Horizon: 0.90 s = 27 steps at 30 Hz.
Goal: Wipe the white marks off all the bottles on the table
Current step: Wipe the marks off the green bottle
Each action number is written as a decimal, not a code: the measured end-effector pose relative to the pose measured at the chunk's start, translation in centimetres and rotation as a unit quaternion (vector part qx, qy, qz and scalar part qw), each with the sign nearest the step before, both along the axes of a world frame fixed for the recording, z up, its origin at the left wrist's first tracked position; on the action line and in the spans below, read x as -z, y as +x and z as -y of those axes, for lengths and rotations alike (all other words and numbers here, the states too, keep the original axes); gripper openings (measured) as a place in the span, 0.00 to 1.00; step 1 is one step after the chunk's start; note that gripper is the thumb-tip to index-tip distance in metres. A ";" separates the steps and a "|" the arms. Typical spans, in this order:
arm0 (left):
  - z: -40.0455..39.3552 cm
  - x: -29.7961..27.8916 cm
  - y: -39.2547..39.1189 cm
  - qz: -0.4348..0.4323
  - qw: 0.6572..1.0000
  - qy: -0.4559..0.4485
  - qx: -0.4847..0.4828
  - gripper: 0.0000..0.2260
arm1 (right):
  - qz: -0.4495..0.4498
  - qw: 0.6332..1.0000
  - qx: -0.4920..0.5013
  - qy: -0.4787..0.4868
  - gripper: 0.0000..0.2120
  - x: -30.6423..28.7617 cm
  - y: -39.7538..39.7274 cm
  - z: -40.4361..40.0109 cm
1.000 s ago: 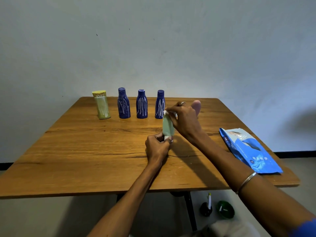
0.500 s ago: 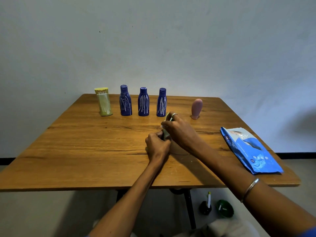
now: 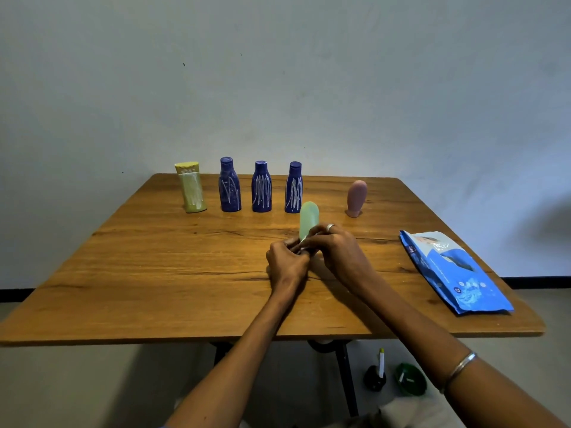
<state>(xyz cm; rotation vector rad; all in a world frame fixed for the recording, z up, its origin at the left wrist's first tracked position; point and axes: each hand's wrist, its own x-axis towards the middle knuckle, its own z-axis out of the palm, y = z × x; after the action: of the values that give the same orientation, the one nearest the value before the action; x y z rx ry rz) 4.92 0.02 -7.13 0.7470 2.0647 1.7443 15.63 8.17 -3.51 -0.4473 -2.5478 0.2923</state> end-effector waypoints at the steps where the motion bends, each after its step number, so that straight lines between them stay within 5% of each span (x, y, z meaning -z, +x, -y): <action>1: -0.1 0.0 -0.1 0.005 1.000 0.005 0.008 0.16 | -0.029 0.999 0.003 -0.019 0.14 0.2 0.1 0.0; 5: -0.3 0.0 -0.3 0.025 0.999 0.030 0.033 0.20 | -0.160 0.973 0.003 -0.166 0.11 1.0 0.8 0.8; 11: -0.8 0.3 -0.8 0.066 0.996 0.051 0.036 0.25 | -0.270 0.935 0.015 -0.227 0.15 2.2 0.1 0.7; 21: -0.6 -0.1 -1.7 0.181 0.968 0.117 0.133 0.20 | -0.286 0.907 0.082 -0.299 0.09 2.7 -0.2 0.4; 27: -0.3 0.0 -1.5 0.159 0.964 0.097 0.189 0.16 | -0.277 0.912 0.053 -0.299 0.06 2.7 -0.1 0.8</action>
<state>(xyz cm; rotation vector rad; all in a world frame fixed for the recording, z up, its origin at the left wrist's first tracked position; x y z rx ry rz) 3.44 0.29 -7.11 0.7929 1.4487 1.7251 15.49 7.37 -6.22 -0.6165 -1.8348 1.0148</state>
